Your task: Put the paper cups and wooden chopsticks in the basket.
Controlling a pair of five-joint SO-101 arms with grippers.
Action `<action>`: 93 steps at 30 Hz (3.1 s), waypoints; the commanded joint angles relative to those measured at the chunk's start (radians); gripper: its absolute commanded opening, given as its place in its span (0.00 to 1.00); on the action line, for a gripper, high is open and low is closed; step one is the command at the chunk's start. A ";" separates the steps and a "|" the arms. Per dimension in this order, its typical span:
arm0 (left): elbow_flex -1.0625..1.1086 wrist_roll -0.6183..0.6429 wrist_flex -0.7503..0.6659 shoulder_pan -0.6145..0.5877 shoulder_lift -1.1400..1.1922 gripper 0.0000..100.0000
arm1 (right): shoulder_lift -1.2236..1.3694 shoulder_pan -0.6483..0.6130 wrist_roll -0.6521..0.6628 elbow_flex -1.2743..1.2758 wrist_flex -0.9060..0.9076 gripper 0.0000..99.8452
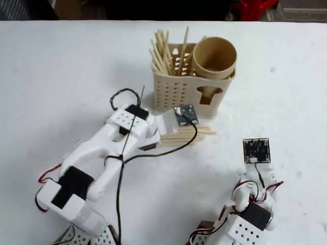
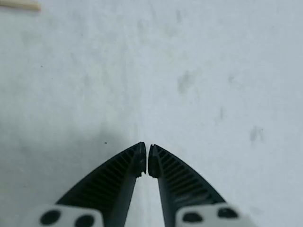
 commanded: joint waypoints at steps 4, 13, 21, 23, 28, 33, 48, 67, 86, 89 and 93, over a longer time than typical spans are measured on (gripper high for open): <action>-0.048 0.037 -0.087 0.005 0.085 0.09 | 0.005 0.005 -0.002 0.009 -0.013 0.02; -0.114 0.034 -0.031 0.004 0.120 0.03 | 0.005 0.005 -0.002 0.009 -0.013 0.02; -0.066 -0.006 0.043 0.004 -0.047 0.02 | 0.005 0.005 -0.002 0.009 -0.013 0.02; -0.029 -0.006 0.046 0.004 -0.114 0.02 | 0.005 0.005 -0.002 0.009 -0.013 0.02; 0.057 -0.005 0.048 -0.002 -0.309 0.02 | 0.005 0.005 -0.002 0.009 -0.013 0.02; 0.132 0.046 0.048 -0.013 -0.547 0.02 | 0.005 0.005 -0.002 0.009 -0.013 0.02; -0.110 0.583 -0.215 -0.004 -0.892 0.02 | 0.005 0.005 -0.002 0.009 -0.013 0.02; -0.245 0.480 0.121 0.021 -0.656 0.02 | 0.005 0.005 -0.002 0.009 -0.013 0.02; 0.416 -0.098 0.097 0.162 -0.647 0.12 | 0.005 0.005 -0.002 0.009 -0.013 0.02; 0.407 -0.132 0.054 0.165 -0.608 0.12 | 0.005 0.005 -0.002 0.009 -0.013 0.02; 0.341 -0.170 0.040 0.163 -0.433 0.12 | 0.005 0.005 -0.002 0.009 -0.013 0.02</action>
